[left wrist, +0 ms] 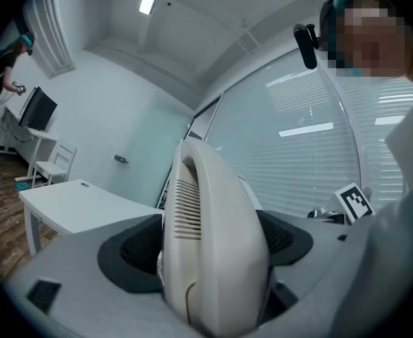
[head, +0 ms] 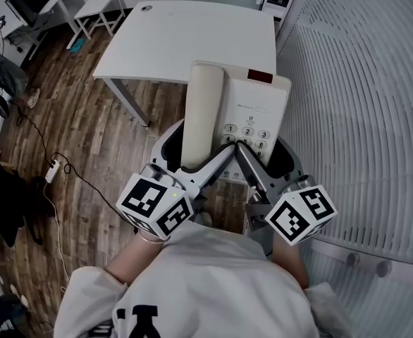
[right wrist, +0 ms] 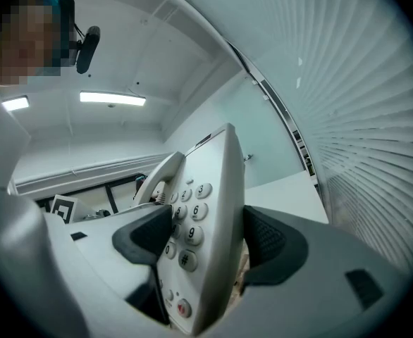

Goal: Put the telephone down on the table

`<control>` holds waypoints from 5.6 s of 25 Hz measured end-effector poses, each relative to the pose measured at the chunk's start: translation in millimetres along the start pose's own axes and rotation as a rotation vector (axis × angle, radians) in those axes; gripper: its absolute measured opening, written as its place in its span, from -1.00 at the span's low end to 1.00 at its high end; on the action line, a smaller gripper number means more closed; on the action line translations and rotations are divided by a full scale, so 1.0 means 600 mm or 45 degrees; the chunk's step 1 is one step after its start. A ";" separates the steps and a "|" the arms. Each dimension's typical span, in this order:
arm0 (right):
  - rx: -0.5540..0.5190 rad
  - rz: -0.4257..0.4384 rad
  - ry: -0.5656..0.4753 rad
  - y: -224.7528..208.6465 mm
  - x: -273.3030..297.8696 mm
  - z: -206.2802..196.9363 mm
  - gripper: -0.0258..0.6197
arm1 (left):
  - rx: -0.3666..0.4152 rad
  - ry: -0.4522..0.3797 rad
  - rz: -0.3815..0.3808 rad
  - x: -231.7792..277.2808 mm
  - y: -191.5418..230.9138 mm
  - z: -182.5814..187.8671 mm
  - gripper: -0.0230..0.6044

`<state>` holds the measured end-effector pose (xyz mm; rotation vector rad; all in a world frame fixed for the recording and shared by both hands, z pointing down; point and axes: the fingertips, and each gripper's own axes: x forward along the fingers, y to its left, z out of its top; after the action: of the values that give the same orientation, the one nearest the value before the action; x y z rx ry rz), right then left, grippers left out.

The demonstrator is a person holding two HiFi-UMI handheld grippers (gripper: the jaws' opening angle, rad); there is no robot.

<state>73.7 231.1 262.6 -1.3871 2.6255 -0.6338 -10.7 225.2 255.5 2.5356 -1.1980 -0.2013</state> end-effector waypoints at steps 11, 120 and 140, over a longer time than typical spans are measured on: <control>0.015 -0.016 0.014 -0.035 0.076 0.002 0.08 | 0.002 0.011 -0.003 0.051 0.067 0.006 0.38; 0.218 -0.206 0.171 -0.503 0.654 0.043 0.08 | -0.254 0.284 0.109 0.623 0.551 -0.045 0.37; 0.342 -0.308 0.273 -0.552 0.669 -0.040 0.08 | -0.353 0.502 0.195 0.634 0.589 -0.142 0.33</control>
<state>88.5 -251.2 459.3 -1.6404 2.4180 -1.1782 -2.3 -257.6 464.2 2.1073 -1.1105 0.1542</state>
